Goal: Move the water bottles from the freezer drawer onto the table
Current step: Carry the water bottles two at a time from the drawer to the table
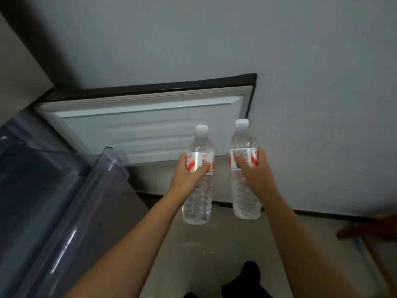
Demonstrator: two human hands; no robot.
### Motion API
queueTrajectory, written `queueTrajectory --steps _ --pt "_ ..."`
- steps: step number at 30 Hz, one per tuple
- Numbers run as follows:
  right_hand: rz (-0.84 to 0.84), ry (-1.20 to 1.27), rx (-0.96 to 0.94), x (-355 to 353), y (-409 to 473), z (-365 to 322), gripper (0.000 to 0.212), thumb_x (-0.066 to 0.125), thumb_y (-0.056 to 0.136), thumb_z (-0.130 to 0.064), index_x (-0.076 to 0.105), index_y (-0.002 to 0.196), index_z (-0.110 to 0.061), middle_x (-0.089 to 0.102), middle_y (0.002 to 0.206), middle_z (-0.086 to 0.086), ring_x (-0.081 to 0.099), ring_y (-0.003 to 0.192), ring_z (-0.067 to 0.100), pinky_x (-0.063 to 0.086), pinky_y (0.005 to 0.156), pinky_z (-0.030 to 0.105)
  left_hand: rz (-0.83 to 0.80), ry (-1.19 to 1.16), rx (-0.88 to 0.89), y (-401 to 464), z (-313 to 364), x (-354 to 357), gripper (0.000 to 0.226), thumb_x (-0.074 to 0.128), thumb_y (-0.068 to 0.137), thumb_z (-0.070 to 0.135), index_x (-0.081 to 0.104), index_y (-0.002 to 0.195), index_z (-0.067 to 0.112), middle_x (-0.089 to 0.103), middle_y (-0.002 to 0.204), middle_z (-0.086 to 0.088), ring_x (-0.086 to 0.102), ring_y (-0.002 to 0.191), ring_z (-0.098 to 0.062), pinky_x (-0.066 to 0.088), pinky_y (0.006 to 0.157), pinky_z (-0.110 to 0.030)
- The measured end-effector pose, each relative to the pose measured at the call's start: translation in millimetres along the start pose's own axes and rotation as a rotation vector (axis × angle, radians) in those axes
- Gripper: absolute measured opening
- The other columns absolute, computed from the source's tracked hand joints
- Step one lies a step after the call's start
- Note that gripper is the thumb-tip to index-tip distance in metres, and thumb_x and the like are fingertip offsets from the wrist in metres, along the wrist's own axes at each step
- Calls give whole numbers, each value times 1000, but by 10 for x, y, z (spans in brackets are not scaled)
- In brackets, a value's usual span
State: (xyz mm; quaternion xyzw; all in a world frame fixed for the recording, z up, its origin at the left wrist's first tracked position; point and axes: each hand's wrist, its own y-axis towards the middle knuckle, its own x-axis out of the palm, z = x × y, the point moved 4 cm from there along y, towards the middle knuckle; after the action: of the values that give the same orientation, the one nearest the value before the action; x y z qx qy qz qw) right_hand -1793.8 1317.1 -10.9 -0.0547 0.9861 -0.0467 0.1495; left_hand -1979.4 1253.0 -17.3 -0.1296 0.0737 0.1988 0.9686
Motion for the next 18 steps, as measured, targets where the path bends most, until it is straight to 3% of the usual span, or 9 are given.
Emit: queueTrajectory --steps 4,9,12,16,18 --pt "182 -13 58 -812 -31 320 47 62 89 -44 46 127 -22 63 98 -12 65 87 9 54 75 27 -183 65 74 -15 164 892 52 73 80 33 47 124 24 64 106 3 64 93 -16 55 78 -32" --pt "331 -31 106 -1824 -56 672 51 61 88 -49 44 129 -24 62 96 -12 65 87 11 56 74 31 -302 96 124 -80 338 1952 54 73 80 33 46 125 26 63 107 4 64 93 -14 54 74 -27" --pt "404 2 141 -2486 -33 879 53 61 88 -48 43 130 -22 64 104 -4 67 92 18 58 77 37 -352 101 151 -158 450 2657 57 73 80 34 44 128 25 62 110 3 63 93 -14 54 74 -26" --pt "510 0 158 -3274 -76 1097 50 60 89 -46 41 130 -24 57 97 -13 62 85 7 48 64 20 -432 107 167 -302 586 3513 59 72 81 33 41 130 23 59 110 2 60 90 -10 52 70 -23" --pt "585 -1 183 -3667 -162 1233 53 59 89 -47 40 133 -24 55 98 -14 60 86 6 46 64 17 -505 130 178 -392 672 3969 61 72 81 33 40 132 22 59 113 1 61 94 -15 52 72 -24"
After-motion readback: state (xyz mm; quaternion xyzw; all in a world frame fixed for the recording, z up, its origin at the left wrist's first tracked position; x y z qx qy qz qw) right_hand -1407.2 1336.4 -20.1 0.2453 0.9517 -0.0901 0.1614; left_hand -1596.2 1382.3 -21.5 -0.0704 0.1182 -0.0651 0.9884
